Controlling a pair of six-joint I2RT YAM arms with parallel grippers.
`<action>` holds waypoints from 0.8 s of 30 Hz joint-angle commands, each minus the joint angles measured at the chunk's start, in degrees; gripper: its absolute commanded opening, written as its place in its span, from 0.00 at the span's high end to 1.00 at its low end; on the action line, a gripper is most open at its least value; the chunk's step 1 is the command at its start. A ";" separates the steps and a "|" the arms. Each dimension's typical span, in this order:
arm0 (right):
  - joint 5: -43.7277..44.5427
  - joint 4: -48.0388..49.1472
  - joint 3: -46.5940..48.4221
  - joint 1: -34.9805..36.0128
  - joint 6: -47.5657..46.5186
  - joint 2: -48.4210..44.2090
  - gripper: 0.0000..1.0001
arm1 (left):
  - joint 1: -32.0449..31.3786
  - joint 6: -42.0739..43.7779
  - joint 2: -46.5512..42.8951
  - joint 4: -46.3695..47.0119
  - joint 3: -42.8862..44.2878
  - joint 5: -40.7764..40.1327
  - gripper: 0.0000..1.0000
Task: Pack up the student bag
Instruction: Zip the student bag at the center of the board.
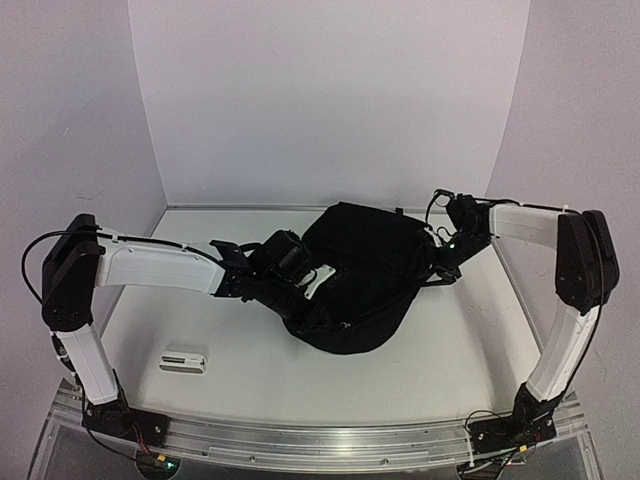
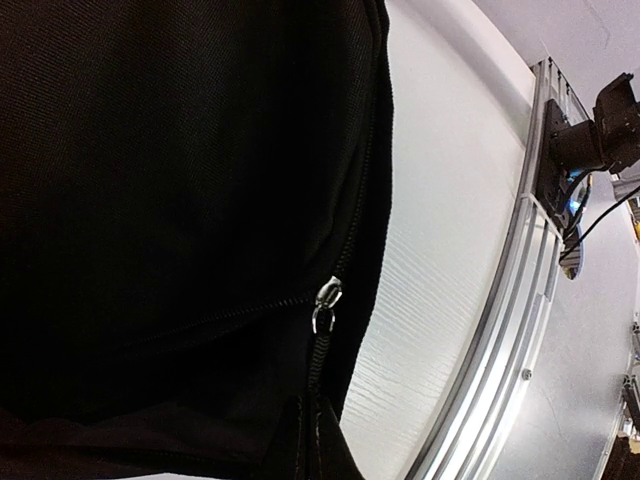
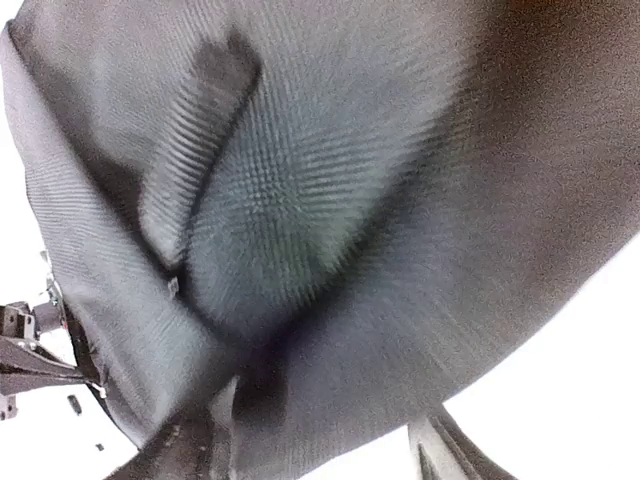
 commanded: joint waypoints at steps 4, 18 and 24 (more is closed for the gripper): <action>2.55 -3.65 -1.07 -0.48 -13.07 -12.99 0.07 | 0.39 -2.26 1.71 0.89 2.50 4.21 1.00; 3.79 -2.89 -3.77 14.15 -22.46 -16.77 0.16 | 1.48 -4.12 0.84 4.00 3.58 8.08 1.00; 7.57 0.15 -4.03 19.06 -27.71 -14.59 0.16 | 2.50 -5.47 0.52 5.54 1.97 9.72 1.00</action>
